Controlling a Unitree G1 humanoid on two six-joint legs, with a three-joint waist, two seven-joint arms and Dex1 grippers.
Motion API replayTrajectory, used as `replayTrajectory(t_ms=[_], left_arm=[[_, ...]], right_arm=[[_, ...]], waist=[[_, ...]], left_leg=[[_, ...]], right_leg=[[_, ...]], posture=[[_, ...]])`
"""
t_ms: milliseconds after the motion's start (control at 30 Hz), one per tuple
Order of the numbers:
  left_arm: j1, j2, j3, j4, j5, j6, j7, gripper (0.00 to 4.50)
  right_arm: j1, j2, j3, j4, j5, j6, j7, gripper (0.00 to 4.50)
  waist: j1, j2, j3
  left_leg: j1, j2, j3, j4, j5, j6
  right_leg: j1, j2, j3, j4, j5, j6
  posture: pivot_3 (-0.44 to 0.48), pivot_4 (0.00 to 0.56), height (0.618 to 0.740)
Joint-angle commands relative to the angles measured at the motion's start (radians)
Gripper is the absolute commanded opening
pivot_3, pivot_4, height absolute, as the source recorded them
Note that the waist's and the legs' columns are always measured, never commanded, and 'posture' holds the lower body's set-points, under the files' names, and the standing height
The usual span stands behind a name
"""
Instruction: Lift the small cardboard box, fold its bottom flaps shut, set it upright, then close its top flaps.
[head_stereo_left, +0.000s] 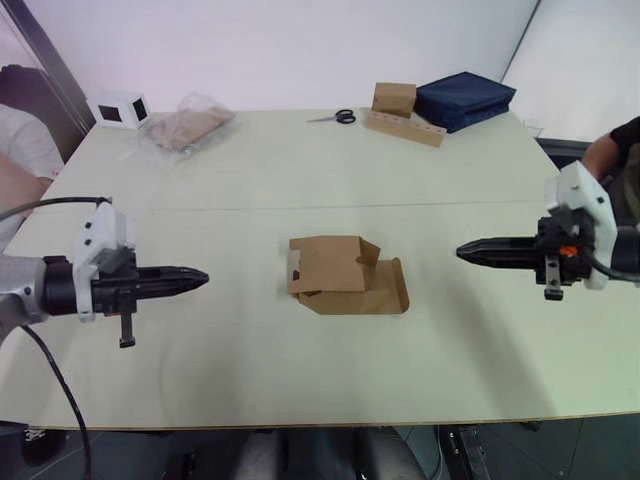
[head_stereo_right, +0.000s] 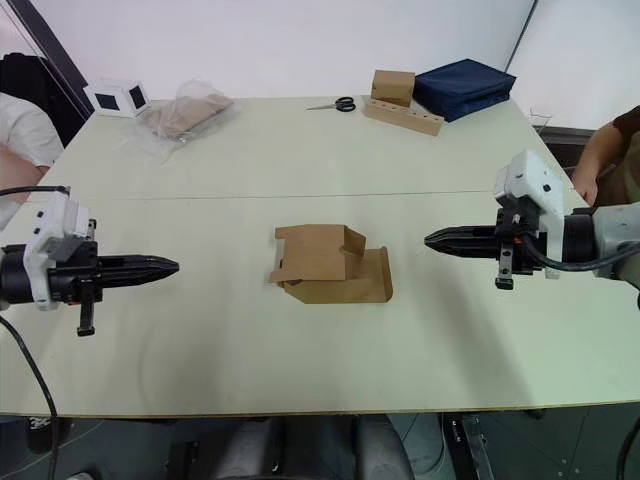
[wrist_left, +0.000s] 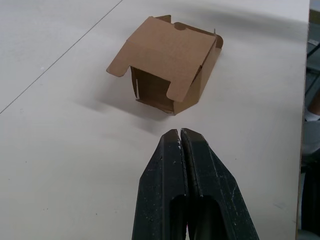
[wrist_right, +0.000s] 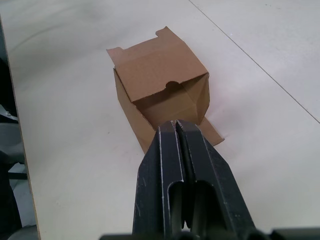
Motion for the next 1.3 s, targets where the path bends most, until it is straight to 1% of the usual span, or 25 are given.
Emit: replayTrajectory(t_ms=[33,233,400,633,800,867,900,933,1000,1033,1067,1100,1133,1167,1200,1267,1300], left_arm=[[-0.019,0.007,0.009,-0.010,-0.005,-0.008,-0.005,0.05],[-0.039,0.007,-0.011,0.007,0.000,-0.018,-0.021,0.05],[-0.088,0.004,-0.047,0.038,0.015,-0.022,-0.020,0.05],[-0.132,-0.001,-0.091,0.070,0.029,-0.021,-0.029,0.05],[-0.205,-0.009,-0.146,0.115,0.000,0.066,-0.007,0.05],[-0.248,-0.037,-0.157,0.145,-0.036,0.126,0.018,0.05],[-0.279,-0.066,-0.174,0.175,-0.049,0.165,0.046,0.05],[-0.304,-0.092,-0.190,0.199,-0.061,0.201,0.064,0.52],[-0.340,-0.139,-0.227,0.238,-0.095,0.281,0.073,1.14],[-0.351,-0.152,-0.237,0.248,-0.105,0.305,0.071,1.64],[-0.361,-0.165,-0.250,0.258,-0.106,0.320,0.068,2.06],[-0.382,-0.195,-0.262,0.286,-0.119,0.354,0.078,2.33],[-0.411,-0.235,-0.268,0.333,-0.145,0.408,0.095,2.82],[-0.447,-0.281,-0.275,0.396,-0.162,0.463,0.119,3.15],[-0.473,-0.313,-0.276,0.439,-0.171,0.505,0.137,3.69],[-0.507,-0.358,-0.291,0.512,-0.160,0.546,0.148,4.33],[-0.522,-0.380,-0.293,0.546,-0.154,0.562,0.156,4.43]], right_arm=[[-0.002,0.000,-0.022,-0.032,0.022,0.005,-0.014,0.00],[0.020,0.000,-0.030,-0.057,0.022,0.010,-0.034,0.00],[0.016,0.008,-0.033,-0.071,0.040,0.024,-0.061,0.00],[0.053,0.024,-0.044,-0.084,0.042,0.015,-0.079,0.00],[0.073,0.039,-0.044,-0.101,0.044,0.007,-0.099,0.00],[0.078,0.051,-0.044,-0.108,0.046,0.008,-0.114,0.00],[0.083,0.058,-0.041,-0.115,0.045,0.007,-0.123,0.00],[0.087,0.066,-0.039,-0.121,0.046,0.008,-0.132,0.00],[0.093,0.084,-0.033,-0.142,0.054,0.014,-0.152,0.00],[0.094,0.089,-0.030,-0.148,0.057,0.016,-0.159,0.00],[0.094,0.094,-0.026,-0.155,0.058,0.015,-0.166,0.00],[0.095,0.103,-0.022,-0.166,0.064,0.019,-0.176,0.00],[0.095,0.113,-0.016,-0.177,0.068,0.023,-0.189,0.00],[0.096,0.125,-0.010,-0.191,0.072,0.025,-0.204,0.00],[0.097,0.132,-0.006,-0.201,0.074,0.027,-0.215,0.00],[0.105,0.143,-0.006,-0.221,0.081,0.032,-0.233,0.00],[0.110,0.148,-0.008,-0.231,0.087,0.036,-0.244,0.00]], waist=[[0.000,0.000,0.000],[0.000,0.000,0.000],[0.000,0.000,0.000],[0.000,0.000,0.000],[0.000,0.000,0.000],[0.000,-0.001,0.000],[0.000,-0.001,0.001],[0.002,-0.001,0.001],[0.002,-0.001,0.001],[0.001,-0.001,0.001],[0.000,-0.001,0.001],[-0.001,-0.001,0.001],[-0.001,-0.001,0.001],[0.000,-0.001,0.001],[0.002,-0.001,0.001],[0.001,-0.001,0.001],[0.001,-0.001,0.001]], left_leg=[[0.000,0.000,0.000,0.000,0.000,0.000],[0.000,0.000,0.000,0.000,0.000,0.000],[0.000,0.000,0.000,0.000,0.000,0.000],[0.000,0.000,0.000,0.000,0.000,0.000],[0.000,0.000,0.000,0.000,0.000,0.000],[0.000,0.000,0.000,0.000,0.000,0.000],[0.000,0.000,0.000,0.001,0.000,0.000],[0.000,0.000,0.000,0.001,0.000,0.000],[0.000,0.000,0.000,0.002,0.000,0.000],[0.000,0.000,0.000,0.002,0.000,0.000],[0.000,0.000,0.000,0.002,0.000,0.000],[-0.001,0.000,-0.001,0.001,0.000,0.000],[-0.001,0.000,0.000,0.002,0.000,0.000],[-0.001,0.000,0.000,0.002,0.000,0.000],[0.000,0.000,-0.001,0.002,0.000,0.000],[0.000,0.000,-0.002,0.003,0.000,0.000],[-0.001,0.000,-0.002,0.003,0.000,0.000]], right_leg=[[0.000,0.000,0.000,0.000,0.000,0.000],[0.000,0.000,0.000,0.000,0.000,0.000],[0.000,0.000,0.000,0.000,0.000,0.000],[0.000,0.000,0.000,0.000,0.000,0.000],[0.000,0.000,0.000,0.001,0.000,0.000],[0.000,0.000,0.000,0.001,0.000,0.000],[0.000,0.000,0.000,0.001,0.000,0.000],[0.000,0.000,0.000,0.001,0.000,0.000],[0.000,0.000,0.000,0.001,0.000,0.000],[0.000,0.000,0.000,0.002,0.000,0.000],[0.000,0.000,0.000,0.002,0.000,0.000],[0.000,0.000,0.000,0.002,0.000,0.000],[0.000,0.000,0.000,0.002,0.000,0.000],[0.000,0.000,0.000,0.002,0.000,0.001],[0.000,0.000,-0.001,0.003,0.000,0.001],[0.001,0.001,-0.002,0.003,0.000,0.001],[0.000,0.001,-0.002,0.004,0.000,0.001]], posture=[[0.000,0.150,0.740],[0.000,0.150,0.740],[0.000,0.150,0.740],[0.000,0.150,0.740],[0.000,0.150,0.740],[0.000,0.150,0.740],[0.000,0.150,0.740],[0.000,0.150,0.740],[0.000,0.150,0.740],[0.000,0.150,0.740],[0.000,0.150,0.740],[0.000,0.150,0.740],[0.000,0.150,0.740],[0.000,0.150,0.740],[0.000,0.150,0.740],[0.000,0.150,0.740],[0.000,0.150,0.740]])
